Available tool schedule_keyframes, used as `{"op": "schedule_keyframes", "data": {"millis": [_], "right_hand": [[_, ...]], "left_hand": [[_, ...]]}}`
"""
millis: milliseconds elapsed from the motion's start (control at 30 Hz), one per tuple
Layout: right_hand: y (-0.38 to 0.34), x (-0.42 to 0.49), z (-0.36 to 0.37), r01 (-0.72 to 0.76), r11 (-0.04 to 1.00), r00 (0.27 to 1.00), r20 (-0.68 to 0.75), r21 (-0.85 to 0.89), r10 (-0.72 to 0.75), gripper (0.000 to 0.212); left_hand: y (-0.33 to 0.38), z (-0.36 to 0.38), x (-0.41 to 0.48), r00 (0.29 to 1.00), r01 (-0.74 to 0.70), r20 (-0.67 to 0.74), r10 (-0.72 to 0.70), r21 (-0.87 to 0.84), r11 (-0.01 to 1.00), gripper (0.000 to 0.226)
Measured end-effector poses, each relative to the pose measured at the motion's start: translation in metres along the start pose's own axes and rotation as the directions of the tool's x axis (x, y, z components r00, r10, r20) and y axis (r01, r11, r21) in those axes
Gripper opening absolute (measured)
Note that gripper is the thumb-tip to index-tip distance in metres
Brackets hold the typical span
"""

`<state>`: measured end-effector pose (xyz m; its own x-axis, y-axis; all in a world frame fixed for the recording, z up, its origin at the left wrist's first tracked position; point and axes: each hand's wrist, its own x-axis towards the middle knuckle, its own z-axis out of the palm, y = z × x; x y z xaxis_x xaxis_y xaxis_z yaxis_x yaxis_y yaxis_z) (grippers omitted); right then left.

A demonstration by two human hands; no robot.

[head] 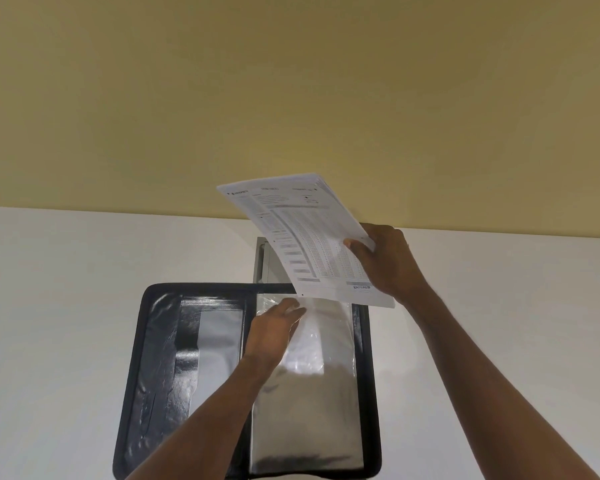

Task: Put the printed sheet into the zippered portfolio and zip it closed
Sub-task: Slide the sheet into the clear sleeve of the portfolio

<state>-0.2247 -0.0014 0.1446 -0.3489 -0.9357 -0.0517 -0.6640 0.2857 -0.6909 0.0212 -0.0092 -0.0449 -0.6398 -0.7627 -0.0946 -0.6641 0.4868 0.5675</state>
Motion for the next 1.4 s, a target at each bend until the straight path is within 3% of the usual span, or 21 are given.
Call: {"op": "schedule_keyframes", "data": {"millis": [200, 300, 433, 600, 700, 800, 1000, 1400], "right_hand": [[0.005, -0.003, -0.005, -0.022, 1.000, 0.999, -0.034, 0.000, 0.022, 0.014], [0.008, -0.005, -0.008, -0.030, 1.000, 0.999, -0.033, -0.005, 0.030, 0.012], [0.006, -0.006, -0.011, -0.056, 0.998, 0.998, -0.031, 0.004, 0.056, 0.048], [0.000, -0.006, -0.013, -0.032, 0.999, 0.998, -0.052, 0.034, 0.034, 0.057], [0.003, -0.005, -0.010, -0.009, 0.999, 0.997, -0.073, 0.034, 0.011, 0.046], [0.004, -0.002, -0.006, -0.031, 0.999, 0.999, -0.044, 0.028, 0.033, 0.012], [-0.012, 0.002, 0.008, -0.031, 0.999, 0.999, 0.032, 0.011, 0.031, 0.025], [-0.009, 0.017, 0.035, -0.022, 1.000, 0.995, 0.097, 0.013, 0.021, 0.025]], "left_hand": [[0.011, -0.011, 0.006, 0.997, -0.039, -0.061, 0.043, 0.061, 0.997, 0.033], [0.018, -0.017, 0.012, 0.996, -0.012, -0.084, 0.021, 0.104, 0.995, 0.022], [0.023, -0.021, 0.014, 0.995, 0.004, -0.101, 0.005, 0.096, 0.995, 0.012], [0.025, -0.019, 0.012, 0.997, 0.002, -0.079, 0.006, 0.102, 0.995, 0.009], [0.024, -0.014, 0.010, 0.999, 0.009, -0.043, -0.004, 0.115, 0.993, 0.006], [0.022, -0.012, 0.009, 0.999, 0.031, 0.031, -0.036, 0.144, 0.989, 0.015], [0.025, -0.008, 0.006, 0.998, 0.041, 0.048, -0.047, 0.131, 0.991, 0.016], [0.016, -0.007, -0.002, 0.997, -0.012, -0.078, 0.018, 0.084, 0.996, 0.013]]}}
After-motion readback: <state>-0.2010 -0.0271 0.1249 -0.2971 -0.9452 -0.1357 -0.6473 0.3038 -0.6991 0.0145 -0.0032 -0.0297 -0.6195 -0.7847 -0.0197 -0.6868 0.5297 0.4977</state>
